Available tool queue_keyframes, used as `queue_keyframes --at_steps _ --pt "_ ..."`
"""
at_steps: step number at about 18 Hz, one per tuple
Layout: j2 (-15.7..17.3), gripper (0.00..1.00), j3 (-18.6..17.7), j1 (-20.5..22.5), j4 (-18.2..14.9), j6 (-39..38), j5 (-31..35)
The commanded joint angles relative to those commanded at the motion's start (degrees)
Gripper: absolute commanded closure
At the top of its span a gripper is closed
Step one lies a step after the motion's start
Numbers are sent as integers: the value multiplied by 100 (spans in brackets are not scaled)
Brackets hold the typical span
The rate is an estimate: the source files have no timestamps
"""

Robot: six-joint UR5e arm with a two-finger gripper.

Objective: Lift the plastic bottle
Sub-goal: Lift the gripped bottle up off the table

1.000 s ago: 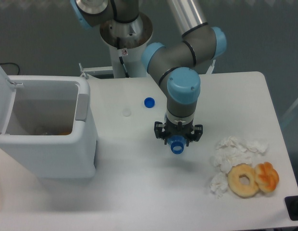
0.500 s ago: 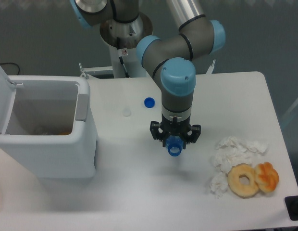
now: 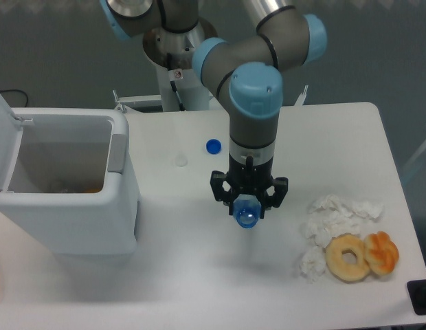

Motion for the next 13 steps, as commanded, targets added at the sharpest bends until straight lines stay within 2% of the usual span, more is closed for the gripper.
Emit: queue_keyframes --at_steps 2,6,13 --pt "9 37 185 -17 0 131 -158" --pt "44 37 229 -26 35 763 -659" --pt "79 37 265 -97 44 1160 -783"
